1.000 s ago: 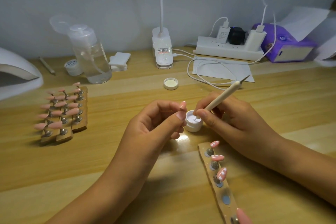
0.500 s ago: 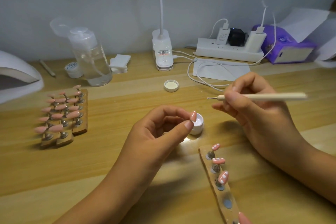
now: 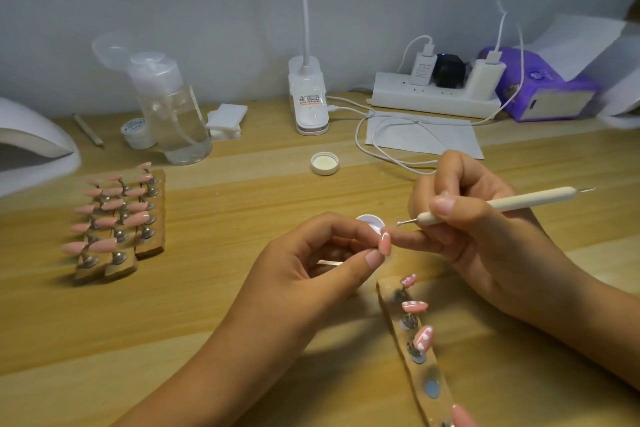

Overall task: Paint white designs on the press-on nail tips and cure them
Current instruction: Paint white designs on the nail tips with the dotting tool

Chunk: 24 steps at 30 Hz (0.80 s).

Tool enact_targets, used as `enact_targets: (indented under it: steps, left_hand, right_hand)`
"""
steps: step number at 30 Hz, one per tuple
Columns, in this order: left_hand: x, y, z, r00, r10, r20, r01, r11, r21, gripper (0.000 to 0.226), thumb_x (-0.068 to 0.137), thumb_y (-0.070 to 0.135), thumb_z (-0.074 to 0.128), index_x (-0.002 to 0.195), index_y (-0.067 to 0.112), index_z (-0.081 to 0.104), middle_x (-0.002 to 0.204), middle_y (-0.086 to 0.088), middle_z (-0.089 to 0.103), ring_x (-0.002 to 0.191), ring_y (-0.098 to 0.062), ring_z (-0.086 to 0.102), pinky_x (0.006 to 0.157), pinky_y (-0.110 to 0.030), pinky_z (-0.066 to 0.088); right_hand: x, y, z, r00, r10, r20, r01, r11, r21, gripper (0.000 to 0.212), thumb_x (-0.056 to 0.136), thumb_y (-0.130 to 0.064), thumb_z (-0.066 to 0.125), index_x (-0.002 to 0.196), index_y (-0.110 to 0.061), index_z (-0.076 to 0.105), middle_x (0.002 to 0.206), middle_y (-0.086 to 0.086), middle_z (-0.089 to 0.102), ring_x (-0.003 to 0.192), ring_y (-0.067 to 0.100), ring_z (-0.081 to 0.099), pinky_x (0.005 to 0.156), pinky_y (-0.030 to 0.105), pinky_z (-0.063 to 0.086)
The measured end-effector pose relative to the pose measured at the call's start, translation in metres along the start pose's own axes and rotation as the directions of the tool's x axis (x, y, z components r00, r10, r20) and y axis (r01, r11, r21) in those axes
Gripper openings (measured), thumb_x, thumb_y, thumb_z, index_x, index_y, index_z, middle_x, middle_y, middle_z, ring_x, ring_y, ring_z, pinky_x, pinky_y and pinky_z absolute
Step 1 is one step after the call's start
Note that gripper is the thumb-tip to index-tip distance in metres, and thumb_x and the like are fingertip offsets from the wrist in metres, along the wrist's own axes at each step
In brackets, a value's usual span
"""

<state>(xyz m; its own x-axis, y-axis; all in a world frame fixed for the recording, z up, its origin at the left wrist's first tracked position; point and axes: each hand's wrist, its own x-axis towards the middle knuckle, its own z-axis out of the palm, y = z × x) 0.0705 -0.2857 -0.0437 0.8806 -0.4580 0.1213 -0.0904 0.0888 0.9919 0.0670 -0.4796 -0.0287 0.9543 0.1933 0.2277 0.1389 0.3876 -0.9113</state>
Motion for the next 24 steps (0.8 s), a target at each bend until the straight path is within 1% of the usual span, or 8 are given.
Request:
enact_targets:
  steps: [9,20,22,24]
  left_hand:
    - [-0.0008,0.0,-0.0009,1.0,0.005,0.011,-0.005,1.0,0.017,0.009,0.079,0.027,0.073,0.085,0.02,0.072,0.076,0.01,0.066,0.068,-0.001,0.055,0.061,-0.012,0.042]
    - [-0.0008,-0.0013,-0.0013,1.0,-0.004,0.009,0.004,1.0,0.014,0.016,0.078,0.032,0.076,0.087,0.02,0.072,0.085,-0.004,0.07,0.075,-0.005,0.058,0.066,-0.016,0.044]
    - [-0.0005,-0.0017,-0.0015,1.0,-0.001,0.011,0.001,1.0,0.017,0.017,0.077,0.033,0.076,0.087,0.02,0.072,0.084,-0.002,0.07,0.074,-0.005,0.058,0.066,-0.016,0.044]
    - [-0.0004,-0.002,-0.0016,1.0,-0.002,0.008,0.002,1.0,0.016,0.013,0.078,0.03,0.075,0.086,0.021,0.072,0.082,0.001,0.07,0.073,-0.004,0.058,0.065,-0.015,0.044]
  right_hand:
    - [0.0005,0.0022,-0.0017,0.999,0.016,0.03,-0.015,0.999,-0.031,0.015,0.075,-0.01,0.063,0.067,-0.019,0.053,0.062,0.0,0.05,0.056,0.008,0.046,0.069,0.027,0.057]
    - [0.0014,0.0027,-0.0039,0.997,0.031,0.068,-0.028,0.998,-0.049,0.015,0.077,-0.01,0.062,0.07,-0.02,0.055,0.064,-0.003,0.052,0.059,0.007,0.05,0.07,0.025,0.057]
    - [0.001,0.0023,-0.0039,0.997,0.036,0.069,-0.032,0.998,-0.056,0.015,0.077,-0.01,0.062,0.07,-0.02,0.055,0.064,-0.002,0.052,0.059,0.007,0.049,0.07,0.025,0.056]
    - [0.0005,0.0018,-0.0034,0.997,0.037,0.061,-0.034,0.998,-0.054,0.014,0.076,-0.01,0.062,0.069,-0.02,0.055,0.064,-0.002,0.051,0.059,0.007,0.049,0.07,0.025,0.057]
